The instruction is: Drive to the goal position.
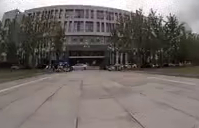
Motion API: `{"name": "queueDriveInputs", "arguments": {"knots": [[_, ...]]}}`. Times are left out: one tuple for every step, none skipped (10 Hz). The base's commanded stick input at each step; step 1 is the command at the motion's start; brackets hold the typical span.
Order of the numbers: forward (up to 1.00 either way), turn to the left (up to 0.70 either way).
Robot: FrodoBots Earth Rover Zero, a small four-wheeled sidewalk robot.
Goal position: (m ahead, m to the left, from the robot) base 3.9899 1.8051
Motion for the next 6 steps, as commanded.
{"name": "queueDriveInputs", "arguments": {"knots": [[0.7, 0.35], [0.7, 0.35], [0.7, 0.35], [0.7, 0.35], [0.7, 0.26], [0.7, 0.0]]}}
